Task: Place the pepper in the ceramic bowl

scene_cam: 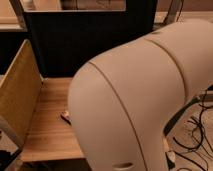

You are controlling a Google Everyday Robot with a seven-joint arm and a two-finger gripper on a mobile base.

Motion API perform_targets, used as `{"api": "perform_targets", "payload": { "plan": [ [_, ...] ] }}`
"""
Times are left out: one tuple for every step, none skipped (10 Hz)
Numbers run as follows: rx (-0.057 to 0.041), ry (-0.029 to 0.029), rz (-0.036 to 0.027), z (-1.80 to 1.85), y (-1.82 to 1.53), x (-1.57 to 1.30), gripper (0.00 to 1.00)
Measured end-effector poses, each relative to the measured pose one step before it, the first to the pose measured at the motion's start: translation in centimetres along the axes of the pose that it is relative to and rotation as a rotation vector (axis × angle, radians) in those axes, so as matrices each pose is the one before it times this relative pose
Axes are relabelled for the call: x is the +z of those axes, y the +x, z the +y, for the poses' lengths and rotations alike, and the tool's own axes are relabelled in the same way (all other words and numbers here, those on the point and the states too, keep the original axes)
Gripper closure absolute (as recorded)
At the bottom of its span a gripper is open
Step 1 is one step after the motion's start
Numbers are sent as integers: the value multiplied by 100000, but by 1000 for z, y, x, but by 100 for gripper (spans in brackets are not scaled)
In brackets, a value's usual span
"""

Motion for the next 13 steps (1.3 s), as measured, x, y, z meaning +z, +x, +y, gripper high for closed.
{"api": "perform_targets", "payload": {
  "plan": [
    [771, 1166, 740, -843, 215, 520, 27],
    [1658, -265, 1088, -551, 394, 822, 27],
    [1671, -947, 1339, -177, 439, 864, 27],
    [1617, -1413, 1316, -5, 408, 849, 27],
    [1113, -1575, 1383, 169, 455, 770, 27],
    [828, -1578, 1277, 248, 412, 793, 27],
    [350, -1956, 2271, 510, 555, 1155, 27],
    [-54, -1127, 1429, 353, 235, 683, 27],
    [18, -1076, 1141, 301, 92, 776, 27],
    [83, -1084, 1882, 300, 70, 1065, 27],
    [-334, -505, 1119, 231, -168, 691, 27],
    [-545, -279, 1402, 79, -339, 837, 27],
    [-117, 48, 1188, -246, -185, 553, 27]
  ]
}}
